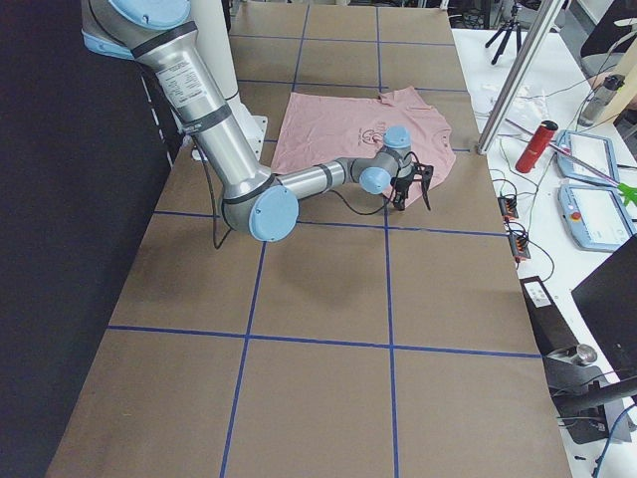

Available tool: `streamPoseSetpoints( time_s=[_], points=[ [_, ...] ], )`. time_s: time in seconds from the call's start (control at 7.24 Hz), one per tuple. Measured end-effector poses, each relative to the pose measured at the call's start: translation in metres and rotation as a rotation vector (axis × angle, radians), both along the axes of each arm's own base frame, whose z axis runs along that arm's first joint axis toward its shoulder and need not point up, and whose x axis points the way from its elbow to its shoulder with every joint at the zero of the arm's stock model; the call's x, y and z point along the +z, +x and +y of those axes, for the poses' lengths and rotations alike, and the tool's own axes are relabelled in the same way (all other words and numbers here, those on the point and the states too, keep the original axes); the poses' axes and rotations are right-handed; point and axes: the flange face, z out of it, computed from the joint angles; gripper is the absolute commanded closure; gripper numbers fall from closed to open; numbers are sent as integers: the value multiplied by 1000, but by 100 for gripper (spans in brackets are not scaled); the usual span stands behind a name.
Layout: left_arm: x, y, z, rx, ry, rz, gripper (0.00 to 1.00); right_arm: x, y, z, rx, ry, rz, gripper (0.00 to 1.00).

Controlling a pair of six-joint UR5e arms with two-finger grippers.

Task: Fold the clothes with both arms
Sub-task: 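Move the right gripper to the sleeve nearest it and grasp it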

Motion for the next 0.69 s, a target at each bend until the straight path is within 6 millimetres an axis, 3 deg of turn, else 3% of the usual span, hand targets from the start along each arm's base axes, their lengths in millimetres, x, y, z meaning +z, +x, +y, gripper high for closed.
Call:
streamPoseSetpoints(
  time_s=[0.14, 0.41, 0.69],
  points=[
    [-2, 0, 4, 0, 4, 0, 0, 1, -3, 2, 4, 6, 7, 100],
    [-5, 1, 13, 0, 6, 3, 0, -3, -7, 2, 15, 10, 9, 100],
    [-9, 1, 17, 0, 13, 7, 0, -24, -13, 0, 15, 27, -11, 100]
  ],
)
